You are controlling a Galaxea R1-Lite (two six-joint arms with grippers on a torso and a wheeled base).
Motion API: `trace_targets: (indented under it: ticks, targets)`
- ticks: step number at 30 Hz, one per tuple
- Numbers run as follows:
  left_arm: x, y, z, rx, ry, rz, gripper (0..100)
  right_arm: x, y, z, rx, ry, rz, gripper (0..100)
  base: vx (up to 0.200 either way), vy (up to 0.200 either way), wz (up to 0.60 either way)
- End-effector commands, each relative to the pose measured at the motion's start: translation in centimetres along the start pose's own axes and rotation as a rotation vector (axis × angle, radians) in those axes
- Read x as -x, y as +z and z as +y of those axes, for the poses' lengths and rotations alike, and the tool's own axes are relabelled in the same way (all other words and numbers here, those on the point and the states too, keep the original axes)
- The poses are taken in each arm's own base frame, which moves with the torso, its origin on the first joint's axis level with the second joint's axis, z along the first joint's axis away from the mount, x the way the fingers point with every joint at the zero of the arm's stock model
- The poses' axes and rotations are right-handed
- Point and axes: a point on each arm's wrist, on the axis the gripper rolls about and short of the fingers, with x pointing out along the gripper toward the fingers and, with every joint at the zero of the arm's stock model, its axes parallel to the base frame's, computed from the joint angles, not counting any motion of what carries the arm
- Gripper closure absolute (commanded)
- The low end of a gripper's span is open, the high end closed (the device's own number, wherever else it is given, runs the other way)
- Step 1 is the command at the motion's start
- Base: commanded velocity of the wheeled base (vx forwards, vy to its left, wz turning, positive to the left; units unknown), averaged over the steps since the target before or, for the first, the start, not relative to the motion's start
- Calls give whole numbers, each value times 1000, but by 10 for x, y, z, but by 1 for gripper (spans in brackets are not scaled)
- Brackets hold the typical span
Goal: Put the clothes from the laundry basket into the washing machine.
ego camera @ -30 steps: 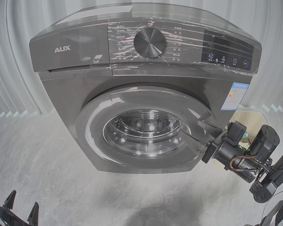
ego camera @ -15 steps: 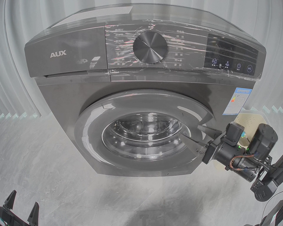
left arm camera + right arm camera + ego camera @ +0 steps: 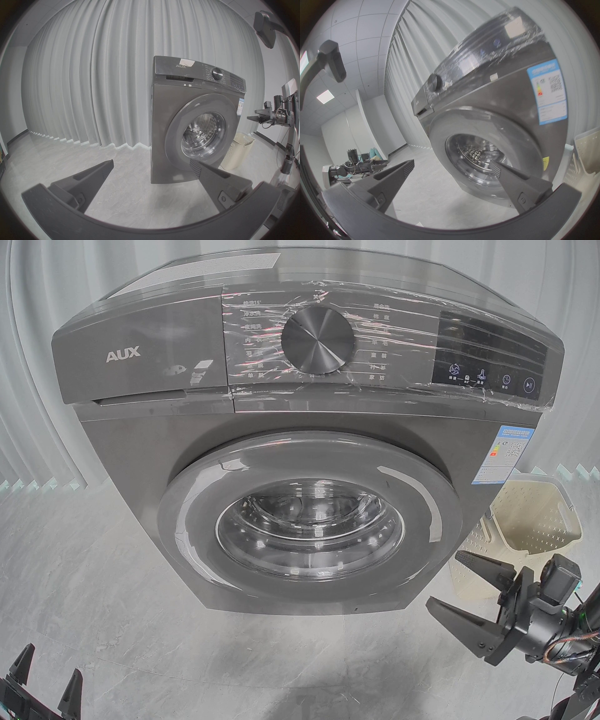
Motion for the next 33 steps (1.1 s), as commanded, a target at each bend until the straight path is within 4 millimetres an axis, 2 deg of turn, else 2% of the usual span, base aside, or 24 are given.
trace_targets:
  ticks: [1,6,8,17,24,26,27,31,32,33]
  targets:
    - [0,-5,0,2,-1,5,0,30,16,-6,20,-51,-71,0,0,0,0]
    - [0,-5,0,8,-2,3,0,46,20,-19,63,-189,-59,0,0,0,0]
    - [0,-5,0,8,-2,3,0,62,22,-27,121,-290,-45,0,0,0,0]
    - [0,-5,0,12,0,5,0,113,17,-22,173,-493,-15,0,0,0,0]
    - [0,-5,0,14,0,5,0,151,-2,-6,205,-612,0,0,0,0,0]
    - [0,-5,0,14,0,5,0,151,-3,-6,206,-617,1,0,0,0,0]
    - [0,-5,0,14,0,5,0,164,-14,1,223,-656,1,0,0,0,0]
    - [0,-5,0,15,0,3,0,178,-32,8,226,-663,22,0,0,0,0]
    - [0,-5,0,15,0,3,0,185,-44,11,219,-667,39,0,0,0,0]
    - [0,-5,0,15,0,5,0,187,-48,12,204,-672,49,0,0,0,0]
